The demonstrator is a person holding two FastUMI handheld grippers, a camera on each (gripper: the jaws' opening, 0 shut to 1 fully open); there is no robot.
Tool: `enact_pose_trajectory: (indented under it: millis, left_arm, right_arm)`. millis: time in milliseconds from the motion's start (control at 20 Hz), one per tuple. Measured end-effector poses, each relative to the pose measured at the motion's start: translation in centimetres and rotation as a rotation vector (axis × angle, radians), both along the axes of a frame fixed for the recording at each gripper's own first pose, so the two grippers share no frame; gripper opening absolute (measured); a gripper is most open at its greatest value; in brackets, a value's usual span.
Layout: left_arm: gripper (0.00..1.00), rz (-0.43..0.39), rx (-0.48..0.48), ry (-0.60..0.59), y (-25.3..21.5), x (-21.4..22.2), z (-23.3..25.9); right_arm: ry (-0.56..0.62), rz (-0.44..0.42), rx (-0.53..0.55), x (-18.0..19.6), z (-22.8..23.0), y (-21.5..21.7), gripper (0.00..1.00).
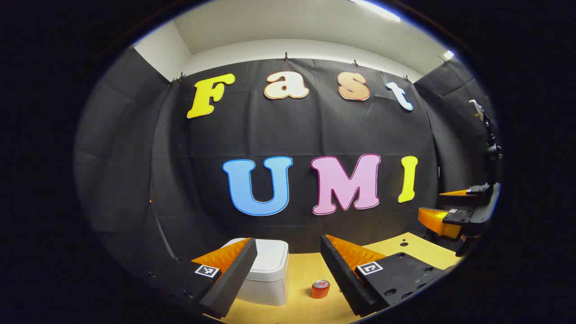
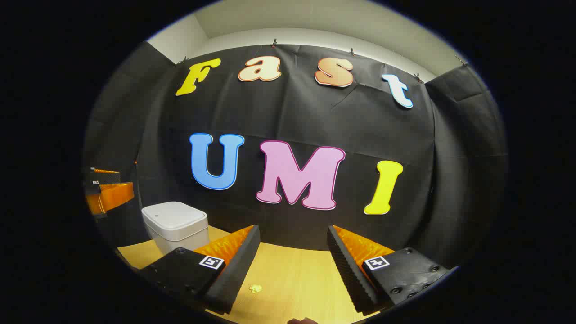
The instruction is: Press the lid of the desktop garbage bin to open it, pick up the crumpled paper on the desktop and throw it into the bin, then pick up the pop can on the desktop and drop it into the bin, and finally close the garbage bin lid.
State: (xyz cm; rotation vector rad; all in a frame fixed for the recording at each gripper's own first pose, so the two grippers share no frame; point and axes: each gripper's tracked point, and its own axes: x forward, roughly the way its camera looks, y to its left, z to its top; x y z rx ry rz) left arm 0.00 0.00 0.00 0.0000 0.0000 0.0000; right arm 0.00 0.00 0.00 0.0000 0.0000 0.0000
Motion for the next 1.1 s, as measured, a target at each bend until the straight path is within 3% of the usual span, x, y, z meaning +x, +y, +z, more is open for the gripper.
enact_pose_trajectory:
  millis: [950,1100]
  left_arm:
    - [0.92,0.054,0.022,0.015,2.6,-2.2,-0.4]
    - [0.86,0.061,0.016,0.023,3.0,-2.0,-0.7]
  right_arm:
    - [-0.015,0.035,-0.006,-0.5,0.3,1.0,0.96]
    - [-0.005,0.044,-0.008,-0.5,0.0,1.3,0.96]
